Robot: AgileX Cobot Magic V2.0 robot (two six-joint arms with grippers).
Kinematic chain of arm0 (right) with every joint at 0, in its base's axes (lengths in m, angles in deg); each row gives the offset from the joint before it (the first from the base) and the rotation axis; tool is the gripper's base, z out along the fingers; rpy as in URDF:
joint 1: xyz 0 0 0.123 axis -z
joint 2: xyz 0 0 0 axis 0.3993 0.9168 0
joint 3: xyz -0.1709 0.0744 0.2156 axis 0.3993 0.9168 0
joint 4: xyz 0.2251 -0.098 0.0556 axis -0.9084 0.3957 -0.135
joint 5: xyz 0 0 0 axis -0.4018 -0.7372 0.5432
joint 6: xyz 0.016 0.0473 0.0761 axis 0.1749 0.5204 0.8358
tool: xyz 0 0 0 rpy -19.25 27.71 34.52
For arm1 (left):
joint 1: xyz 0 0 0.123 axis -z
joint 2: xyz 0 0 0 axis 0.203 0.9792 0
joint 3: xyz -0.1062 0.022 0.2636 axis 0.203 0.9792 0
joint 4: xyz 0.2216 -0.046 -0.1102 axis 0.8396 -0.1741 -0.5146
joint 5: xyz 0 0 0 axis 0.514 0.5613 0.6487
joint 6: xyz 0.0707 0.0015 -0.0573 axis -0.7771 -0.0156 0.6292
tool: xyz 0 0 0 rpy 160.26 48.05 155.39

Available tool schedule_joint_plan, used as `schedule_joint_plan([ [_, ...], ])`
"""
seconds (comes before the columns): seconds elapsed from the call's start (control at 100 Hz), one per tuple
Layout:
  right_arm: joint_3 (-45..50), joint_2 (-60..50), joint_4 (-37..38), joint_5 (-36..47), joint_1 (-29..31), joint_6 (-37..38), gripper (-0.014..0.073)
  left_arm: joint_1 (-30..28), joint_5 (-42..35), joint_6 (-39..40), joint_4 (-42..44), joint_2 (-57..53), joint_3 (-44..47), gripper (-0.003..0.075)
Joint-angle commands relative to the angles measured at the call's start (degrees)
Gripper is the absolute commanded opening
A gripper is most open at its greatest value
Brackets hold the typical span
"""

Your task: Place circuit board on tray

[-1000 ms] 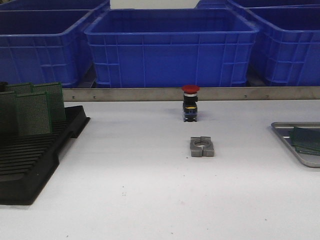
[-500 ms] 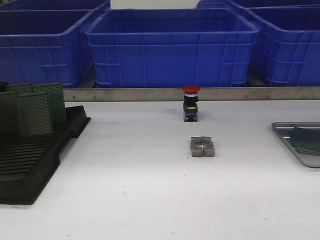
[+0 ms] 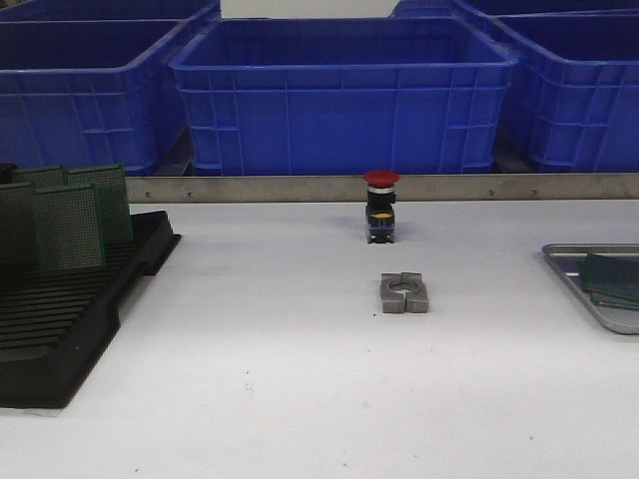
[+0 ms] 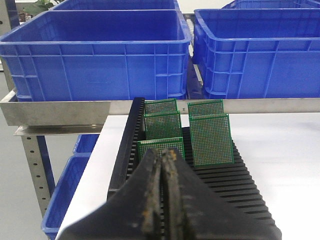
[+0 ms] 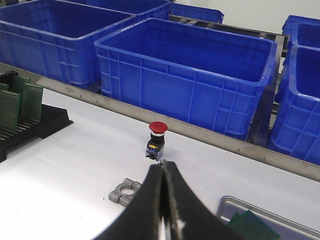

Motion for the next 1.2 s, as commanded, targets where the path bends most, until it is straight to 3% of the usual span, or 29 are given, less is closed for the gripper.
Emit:
schedule_joint_plan([
  [0.0,-1.7,0.5,-0.6,1.6,0.0,-0.3,-0.0060,0.0,-4.4,0.5,-0.3,-1.5,1.1,-0.0020],
  [0.41,-1.6,0.1,-0.5,1.6,0.3,-0.3,-0.0060,0.0,-4.4,0.5,-0.3,-1.5,1.1,-0.0020],
  [0.65,-0.8,-2.5,-0.3,9.6,5.2,0.0,-0.0060,0.0,-4.4,0.5,-0.3,-1.5,1.1,-0.0020],
  [0.72,-0.2,-3.5,2.9,10.2,6.8,1.7,-0.0060,0.0,-4.4,0.5,-0.3,-1.5,1.1,-0.0020],
  [0.83,1.8,-5.1,17.8,10.3,9.3,14.4,-0.0060,0.0,-4.4,0.5,-0.3,-1.5,1.1,-0.0020],
  [1.06,11.1,-10.2,61.3,17.9,13.4,62.6,-0.0060,0.0,-4.4,0.5,-0.3,-1.5,1.1,-0.0020],
  [1.12,14.5,-12.4,67.9,21.1,13.6,72.1,-0.0060,0.0,-4.4,0.5,-0.3,-1.5,1.1,-0.0020],
  [1.19,14.2,-15.4,73.0,15.5,13.6,76.9,-0.0060,0.0,-4.4,0.5,-0.3,-1.5,1.1,-0.0020],
])
